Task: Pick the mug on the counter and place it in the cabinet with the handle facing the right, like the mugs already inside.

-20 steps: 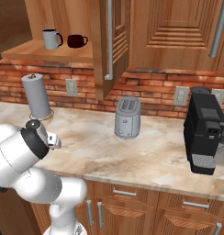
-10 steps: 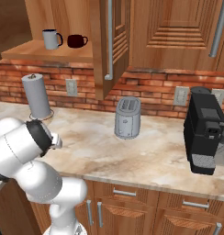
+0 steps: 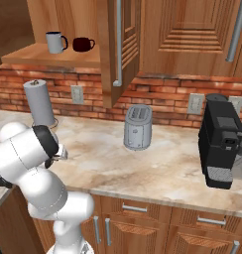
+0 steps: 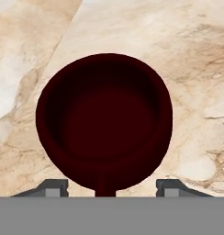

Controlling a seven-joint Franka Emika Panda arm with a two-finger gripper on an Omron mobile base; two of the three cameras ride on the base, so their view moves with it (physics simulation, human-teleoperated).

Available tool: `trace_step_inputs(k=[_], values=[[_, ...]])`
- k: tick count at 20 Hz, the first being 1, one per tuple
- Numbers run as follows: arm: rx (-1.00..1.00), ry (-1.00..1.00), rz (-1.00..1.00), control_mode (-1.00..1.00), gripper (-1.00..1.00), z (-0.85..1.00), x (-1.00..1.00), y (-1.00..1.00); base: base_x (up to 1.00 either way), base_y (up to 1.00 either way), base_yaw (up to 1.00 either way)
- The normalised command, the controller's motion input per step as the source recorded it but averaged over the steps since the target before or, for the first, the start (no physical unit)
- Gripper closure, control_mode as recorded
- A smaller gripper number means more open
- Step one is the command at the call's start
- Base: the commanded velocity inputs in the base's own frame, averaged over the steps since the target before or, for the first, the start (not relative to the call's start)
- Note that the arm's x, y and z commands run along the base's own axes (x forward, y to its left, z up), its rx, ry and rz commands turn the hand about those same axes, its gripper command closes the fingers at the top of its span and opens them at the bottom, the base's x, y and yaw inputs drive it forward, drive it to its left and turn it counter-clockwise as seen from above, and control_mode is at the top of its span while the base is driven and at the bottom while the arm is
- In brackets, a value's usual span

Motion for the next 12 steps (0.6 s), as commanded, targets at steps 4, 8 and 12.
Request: trace_step_inputs(k=[4,8,12], values=[[0.0,0.0,0.0,-1.0,1.0,-0.08,0.0,0.09,0.0,0.0,0.0],[0.0,0.0,0.0,-1.0,1.0,-0.06,0.01,0.05,0.0,0.0,0.0],[0.0,-0.01,0.0,-1.0,1.0,0.0,0.0,0.13,0.0,0.0,0.0]])
